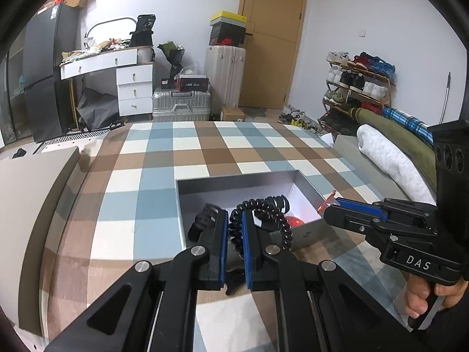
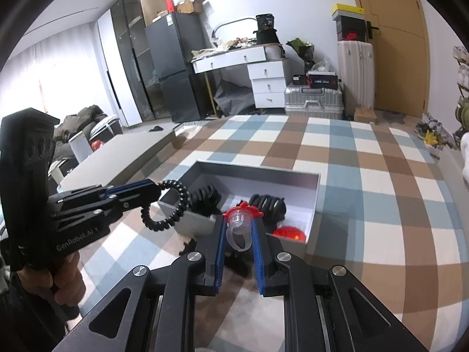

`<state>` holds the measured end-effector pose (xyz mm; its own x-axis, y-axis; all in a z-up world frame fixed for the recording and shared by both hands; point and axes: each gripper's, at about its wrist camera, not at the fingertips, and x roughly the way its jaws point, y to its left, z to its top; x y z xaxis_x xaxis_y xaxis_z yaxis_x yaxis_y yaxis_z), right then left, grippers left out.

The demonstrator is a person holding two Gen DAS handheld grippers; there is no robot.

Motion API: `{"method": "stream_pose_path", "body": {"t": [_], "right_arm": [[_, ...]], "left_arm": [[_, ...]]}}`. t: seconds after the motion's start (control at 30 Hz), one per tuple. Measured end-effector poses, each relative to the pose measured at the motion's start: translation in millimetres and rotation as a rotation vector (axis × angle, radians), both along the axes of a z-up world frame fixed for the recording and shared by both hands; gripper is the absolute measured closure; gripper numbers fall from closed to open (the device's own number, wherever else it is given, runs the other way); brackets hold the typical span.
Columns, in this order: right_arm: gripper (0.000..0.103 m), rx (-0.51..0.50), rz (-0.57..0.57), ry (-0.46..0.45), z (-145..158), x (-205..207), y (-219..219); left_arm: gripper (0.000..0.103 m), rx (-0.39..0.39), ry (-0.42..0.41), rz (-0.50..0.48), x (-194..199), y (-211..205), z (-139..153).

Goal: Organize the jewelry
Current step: 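Carry the pacifier charm and spiral hair tie into the grey box with both tools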

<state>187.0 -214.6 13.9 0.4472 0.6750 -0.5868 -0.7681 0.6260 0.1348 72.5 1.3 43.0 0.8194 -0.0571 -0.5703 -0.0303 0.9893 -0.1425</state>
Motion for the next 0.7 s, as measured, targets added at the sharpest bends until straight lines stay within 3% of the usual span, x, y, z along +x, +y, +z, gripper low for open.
{"method": "stream_pose_path", "body": {"t": [0.53,0.7], "right_arm": [[0.086,0.013,-0.036,0.084,-16.6,29.8,12.2],[0.086,0.011,-0.049,0.092,-20.5,32.3,11.7]], "left_arm": [[0.098,-0.016,0.033,0.046,25.4,3.4,-10.3],[0.098,0.014,0.039,0.046,29.1,-3.4,-11.9]]}}
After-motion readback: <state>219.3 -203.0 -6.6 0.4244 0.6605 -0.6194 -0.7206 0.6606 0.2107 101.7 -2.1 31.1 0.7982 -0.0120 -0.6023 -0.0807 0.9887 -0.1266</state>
